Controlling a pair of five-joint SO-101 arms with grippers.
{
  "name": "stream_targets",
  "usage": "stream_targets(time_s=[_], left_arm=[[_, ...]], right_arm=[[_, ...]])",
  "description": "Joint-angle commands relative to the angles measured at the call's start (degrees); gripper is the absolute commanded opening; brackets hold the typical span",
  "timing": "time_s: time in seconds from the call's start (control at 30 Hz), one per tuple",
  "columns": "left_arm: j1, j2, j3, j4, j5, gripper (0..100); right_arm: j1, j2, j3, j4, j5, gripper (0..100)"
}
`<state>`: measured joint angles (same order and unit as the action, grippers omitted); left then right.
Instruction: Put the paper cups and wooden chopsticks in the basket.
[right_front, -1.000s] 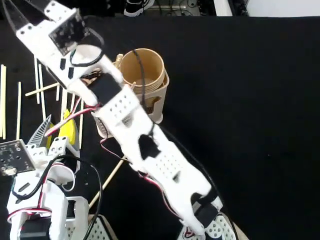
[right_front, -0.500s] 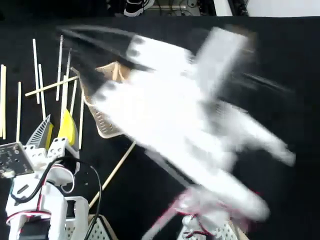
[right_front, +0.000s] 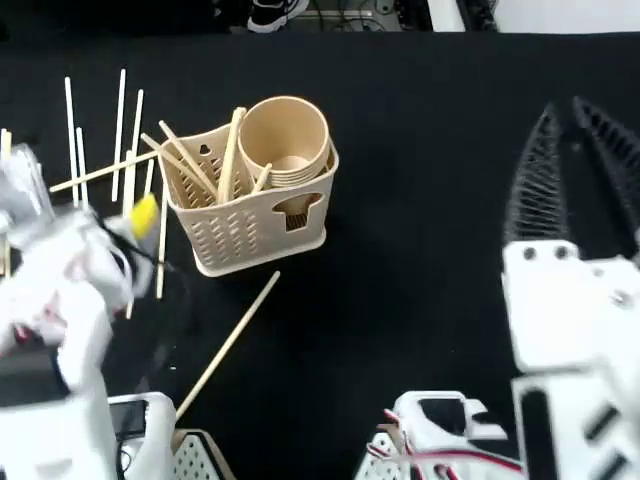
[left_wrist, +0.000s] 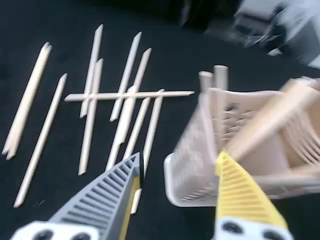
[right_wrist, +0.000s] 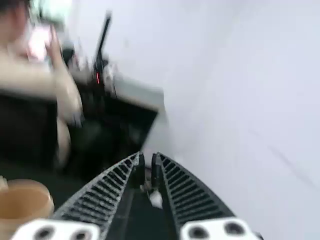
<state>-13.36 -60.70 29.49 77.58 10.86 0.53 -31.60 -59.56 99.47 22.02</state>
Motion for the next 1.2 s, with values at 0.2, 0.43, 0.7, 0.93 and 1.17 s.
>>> stream_targets(time_s=[0.2, 0.43, 0.7, 0.93, 1.17], left_arm=[[-14.4, 32.1, -21.4, 3.7, -11.3, 31], [-12.0, 51.9, -29.4, 1.7, -15.3, 31], [-10.9, 77.8, -50.9, 1.3, -18.0, 31], [-9.9, 99.3, -77.7, 8.0, -19.4, 31], [-16.5, 114.8, -108.3, 17.4, -19.7, 31]], right_arm=[[8.0, -20.4, 49.6, -2.9, 11.1, 4.6], [8.3, -25.0, 77.6, -6.4, 10.9, 4.6], [7.9, -34.0, 106.6, -17.7, 7.6, 4.6], [6.5, -40.8, 125.9, -31.5, 6.9, 4.6], [6.4, -37.5, 132.2, -38.2, 4.6, 4.6]])
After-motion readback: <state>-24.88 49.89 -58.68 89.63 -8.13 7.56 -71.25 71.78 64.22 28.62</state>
